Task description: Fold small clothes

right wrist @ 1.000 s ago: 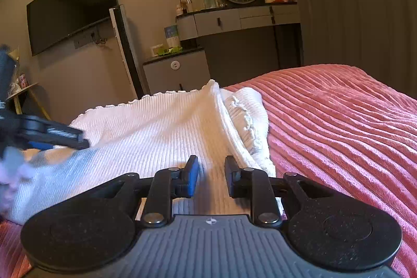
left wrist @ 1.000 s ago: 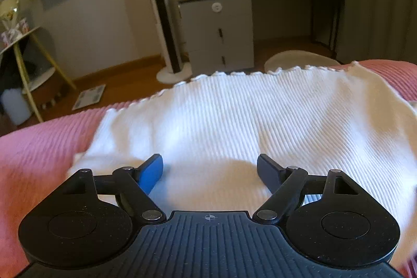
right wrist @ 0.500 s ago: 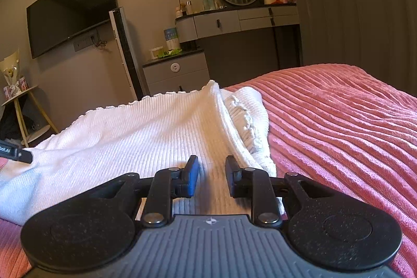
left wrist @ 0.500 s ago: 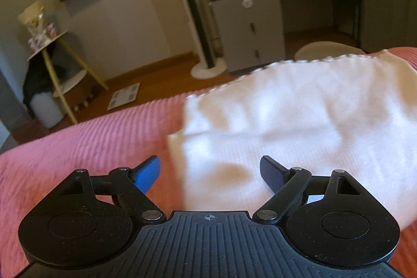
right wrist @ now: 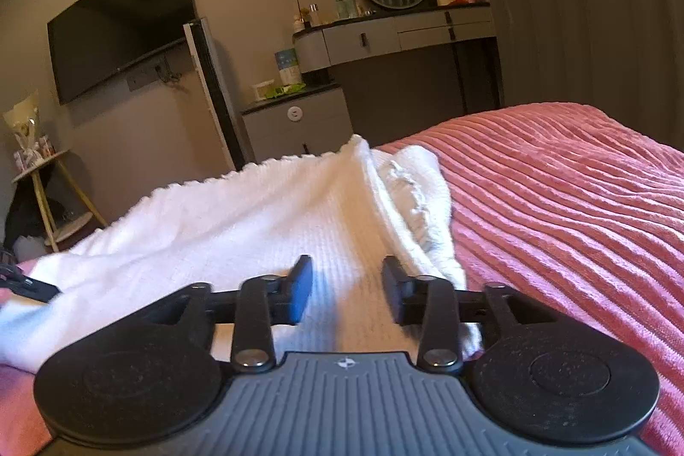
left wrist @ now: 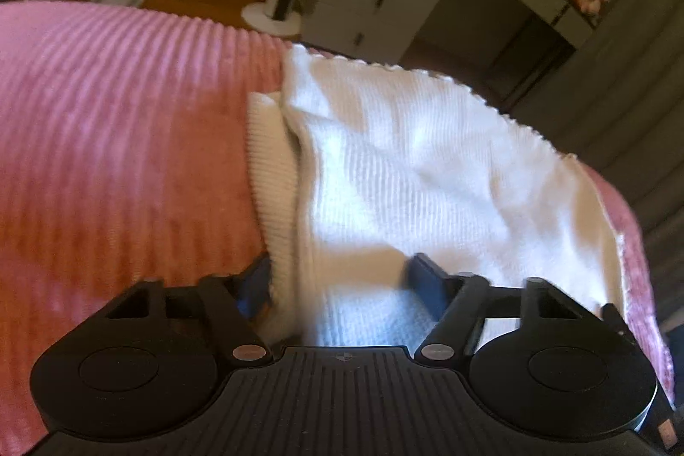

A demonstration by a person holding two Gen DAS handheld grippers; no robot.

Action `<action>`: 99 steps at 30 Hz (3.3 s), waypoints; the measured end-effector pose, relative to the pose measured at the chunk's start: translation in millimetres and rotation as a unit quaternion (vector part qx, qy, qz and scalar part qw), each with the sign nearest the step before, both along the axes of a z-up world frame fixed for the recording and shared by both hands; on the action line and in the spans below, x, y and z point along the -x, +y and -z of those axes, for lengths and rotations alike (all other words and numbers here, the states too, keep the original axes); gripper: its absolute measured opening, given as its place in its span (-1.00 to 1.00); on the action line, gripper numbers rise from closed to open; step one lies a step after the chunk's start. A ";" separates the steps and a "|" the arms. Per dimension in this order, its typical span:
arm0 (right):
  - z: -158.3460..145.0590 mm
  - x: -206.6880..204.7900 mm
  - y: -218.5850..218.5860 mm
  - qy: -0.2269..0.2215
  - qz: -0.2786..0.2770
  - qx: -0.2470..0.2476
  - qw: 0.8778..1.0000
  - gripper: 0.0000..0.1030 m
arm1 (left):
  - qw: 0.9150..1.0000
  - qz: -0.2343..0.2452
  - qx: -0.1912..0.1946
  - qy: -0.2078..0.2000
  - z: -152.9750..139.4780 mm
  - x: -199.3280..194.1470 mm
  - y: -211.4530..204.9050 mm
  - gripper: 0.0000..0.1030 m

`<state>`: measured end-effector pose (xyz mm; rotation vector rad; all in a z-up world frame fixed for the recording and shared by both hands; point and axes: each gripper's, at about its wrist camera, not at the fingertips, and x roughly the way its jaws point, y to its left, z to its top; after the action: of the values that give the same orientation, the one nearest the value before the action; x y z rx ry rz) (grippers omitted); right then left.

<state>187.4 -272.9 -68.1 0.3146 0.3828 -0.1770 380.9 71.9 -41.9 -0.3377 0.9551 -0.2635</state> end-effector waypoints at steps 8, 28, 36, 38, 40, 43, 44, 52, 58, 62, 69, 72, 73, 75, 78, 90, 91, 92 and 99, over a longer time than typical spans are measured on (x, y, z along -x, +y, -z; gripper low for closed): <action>-27.2 -0.9 52.5 -0.040 -0.092 0.013 0.995 -0.31 | 1.000 -0.011 0.015 -0.018 -0.6 -1.0 2.5 -0.35; -31.0 3.1 -13.1 -0.026 0.001 -0.110 0.994 -0.57 | 0.980 0.161 -0.017 -0.113 -82.8 8.3 -181.3 -0.50; -15.4 12.3 -53.6 -0.032 0.025 -0.181 0.983 -0.56 | 0.955 0.223 -0.152 -0.123 -30.1 28.0 -267.6 -0.07; -12.1 12.2 -54.8 -0.037 0.024 -0.191 0.981 -0.56 | 0.961 0.215 -0.115 -0.129 -40.1 41.0 -251.3 0.23; -8.3 13.1 -53.2 -0.038 0.023 -0.194 0.980 -0.56 | 0.973 0.180 -0.060 -0.131 -48.6 57.1 -228.3 0.45; -9.4 10.8 -49.4 -0.035 0.019 -0.187 0.982 -0.55 | 0.984 0.110 -0.035 -0.137 -50.5 88.8 -192.6 0.58; -10.6 10.8 -47.5 -0.035 0.018 -0.182 0.982 -0.55 | 0.985 0.093 -0.033 -0.141 -46.2 97.7 -180.8 0.61; -28.6 14.4 -23.3 -0.013 0.005 -0.140 0.990 -0.18 | 0.991 0.007 -0.087 -0.103 10.6 121.3 -104.3 0.58; -70.8 7.6 -5.6 -0.027 -0.009 -0.093 0.995 0.56 | 0.994 -0.019 -0.043 -0.104 14.5 110.9 -68.2 0.64; -97.3 -47.0 19.6 0.014 -0.089 0.046 0.995 0.89 | 0.995 -0.009 -0.007 -0.102 18.5 108.7 -59.9 0.73; -94.5 -144.6 50.3 0.152 -0.217 0.119 0.957 0.80 | 0.995 -0.023 0.042 -0.085 18.9 111.9 -53.9 0.73; -87.5 -165.3 51.2 0.184 -0.231 0.096 0.950 -0.52 | 0.995 -0.031 0.058 -0.081 20.0 112.5 -49.9 0.73; -86.9 -166.3 51.5 0.186 -0.230 0.090 0.951 -0.73 | 0.995 -0.030 0.056 -0.082 20.1 113.1 -50.5 0.73; -90.1 -160.9 51.7 0.172 -0.223 0.089 0.955 -0.73 | 0.995 -0.029 0.051 -0.084 19.6 114.3 -52.2 0.73; -103.0 -142.0 43.6 0.112 -0.177 0.125 0.970 -0.74 | 0.995 -0.028 0.042 -0.087 20.3 116.7 -54.2 0.74; -88.1 -47.5 -9.3 0.078 0.018 0.005 0.997 0.53 | 0.994 -0.030 0.025 -0.101 22.7 118.7 -68.2 0.84; -84.1 -25.7 -10.9 0.069 0.006 -0.037 0.997 0.57 | 0.994 -0.029 0.022 -0.103 23.0 118.8 -69.5 0.84; -78.9 -11.4 -12.2 0.067 0.002 -0.065 0.996 0.70 | 0.994 -0.027 0.017 -0.106 23.1 119.1 -71.1 0.84; -41.3 -10.8 -41.4 0.091 -0.034 -0.243 0.965 0.46 | 0.994 -0.022 0.011 -0.107 19.6 122.3 -75.6 0.84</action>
<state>198.2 -314.4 -26.8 0.7729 0.6190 -0.0419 258.6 -3.6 -61.5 -0.3437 0.7342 -0.2654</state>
